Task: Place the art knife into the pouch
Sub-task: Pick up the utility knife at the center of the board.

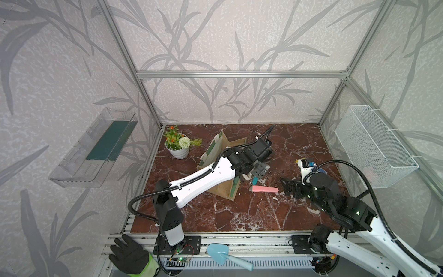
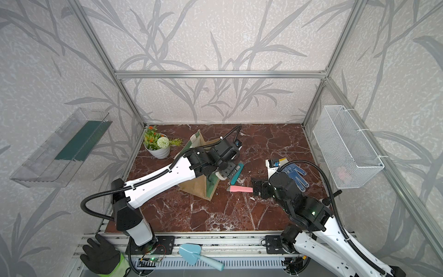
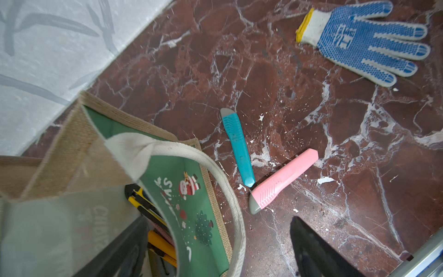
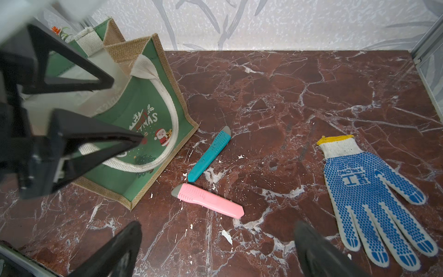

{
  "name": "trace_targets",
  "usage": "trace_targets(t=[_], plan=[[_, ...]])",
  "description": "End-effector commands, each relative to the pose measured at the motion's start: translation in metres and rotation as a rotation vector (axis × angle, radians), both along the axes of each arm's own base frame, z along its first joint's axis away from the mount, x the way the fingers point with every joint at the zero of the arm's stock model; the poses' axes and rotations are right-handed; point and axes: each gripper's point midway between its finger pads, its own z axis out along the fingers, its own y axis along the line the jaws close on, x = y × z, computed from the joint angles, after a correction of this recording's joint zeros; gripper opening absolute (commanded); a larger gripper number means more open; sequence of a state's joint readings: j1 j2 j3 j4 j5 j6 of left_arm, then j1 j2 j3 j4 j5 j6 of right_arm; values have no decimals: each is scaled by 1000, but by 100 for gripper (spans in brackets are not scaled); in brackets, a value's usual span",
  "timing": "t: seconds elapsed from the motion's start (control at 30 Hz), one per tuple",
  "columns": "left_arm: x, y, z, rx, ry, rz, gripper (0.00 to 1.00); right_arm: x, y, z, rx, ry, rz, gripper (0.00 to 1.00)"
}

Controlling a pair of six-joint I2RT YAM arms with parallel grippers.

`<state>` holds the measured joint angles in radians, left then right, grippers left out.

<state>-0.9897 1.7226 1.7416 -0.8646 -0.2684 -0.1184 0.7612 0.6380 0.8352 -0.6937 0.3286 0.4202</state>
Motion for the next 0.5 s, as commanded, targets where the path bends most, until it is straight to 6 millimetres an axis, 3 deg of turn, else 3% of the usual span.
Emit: trace_targets(t=[0.0, 0.2, 0.3, 0.47], plan=[[-5, 11, 34, 10, -61, -11, 90, -3, -6, 1, 10, -3, -20, 99], [-24, -18, 27, -34, -3, -134, 83, -9, -20, 3, 10, -18, -54, 99], [-30, -32, 10, -43, 55, -166, 71, -14, -25, 4, 14, -22, -57, 99], [-37, -47, -26, -36, 154, -195, 63, -19, -33, 2, 18, -24, -78, 99]])
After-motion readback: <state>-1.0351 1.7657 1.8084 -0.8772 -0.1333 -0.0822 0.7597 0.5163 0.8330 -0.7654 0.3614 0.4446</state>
